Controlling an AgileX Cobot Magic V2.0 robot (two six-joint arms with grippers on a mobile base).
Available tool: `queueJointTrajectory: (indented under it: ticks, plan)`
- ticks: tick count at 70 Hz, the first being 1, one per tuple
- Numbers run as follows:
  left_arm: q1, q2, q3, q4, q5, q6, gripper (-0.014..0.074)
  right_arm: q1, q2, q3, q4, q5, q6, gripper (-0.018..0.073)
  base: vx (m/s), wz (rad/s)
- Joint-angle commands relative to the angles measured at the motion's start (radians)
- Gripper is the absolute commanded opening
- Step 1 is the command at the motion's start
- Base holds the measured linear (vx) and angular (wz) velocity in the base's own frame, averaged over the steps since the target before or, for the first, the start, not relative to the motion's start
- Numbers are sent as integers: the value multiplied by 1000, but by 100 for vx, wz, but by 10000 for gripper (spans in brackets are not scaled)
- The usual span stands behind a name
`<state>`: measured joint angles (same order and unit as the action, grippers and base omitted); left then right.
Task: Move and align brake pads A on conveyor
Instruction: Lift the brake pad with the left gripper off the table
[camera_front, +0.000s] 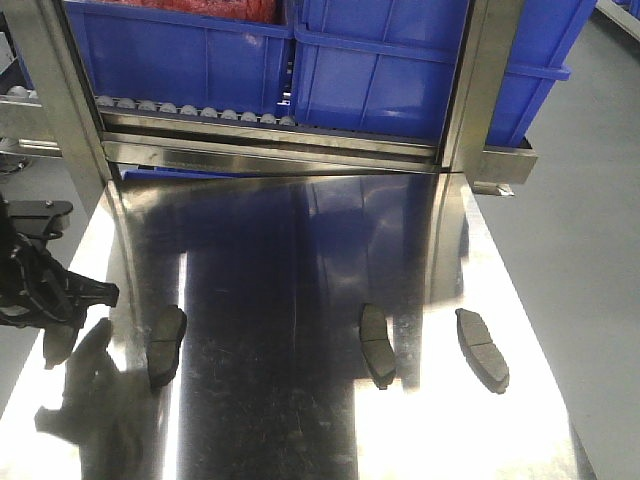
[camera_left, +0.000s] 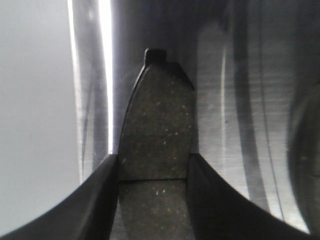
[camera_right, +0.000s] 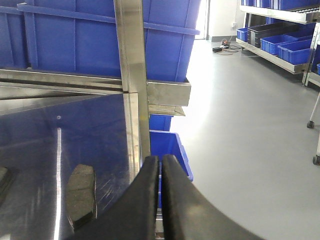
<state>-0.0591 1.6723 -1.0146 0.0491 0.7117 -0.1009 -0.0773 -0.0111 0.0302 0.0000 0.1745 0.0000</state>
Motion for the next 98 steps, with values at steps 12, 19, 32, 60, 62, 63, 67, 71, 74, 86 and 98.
queueJointTrajectory:
  ticks: [12, 19, 32, 60, 62, 63, 67, 71, 74, 86, 98]
  plan:
    - [-3, -279, 134, -2, -156, 14, 146, -2, -13, 17, 0, -78, 0, -3, 0, 0]
    - [-3, -399, 203, -2, -173, 14, 146, -2, -13, 17, 0, -78, 0, -3, 0, 0]
    - [-3, -656, 334, -2, -211, 14, 146, -2, -13, 17, 0, -78, 0, -3, 0, 0]
    - [-3, -1336, 628, 7, -382, 15, 146, -2, -13, 17, 0, -78, 0, -3, 0, 0]
    - [-3, -1374, 641, 7, -395, 15, 146, -2, -13, 17, 0, -78, 0, -3, 0, 0]
    - [-3, -1392, 647, 7, -399, 15, 146, -2, -13, 17, 0, -78, 0, -3, 0, 0]
    - [-3, -1452, 657, 7, -409, 15, 146, -2, -13, 17, 0, -78, 0, -3, 0, 0]
    - [-3, -1498, 656, 7, -402, 15, 146, -2, -13, 17, 0, -78, 0, -3, 0, 0]
    - [-3, -1515, 656, 7, -397, 15, 146, -2, -13, 17, 0, -78, 0, -3, 0, 0]
    - [-3, -1537, 656, 7, -370, 15, 146, -2, -13, 17, 0, -78, 0, -3, 0, 0]
    - [-3, -1537, 656, 7, -370, 15, 146, -2, -13, 17, 0, -78, 0, -3, 0, 0]
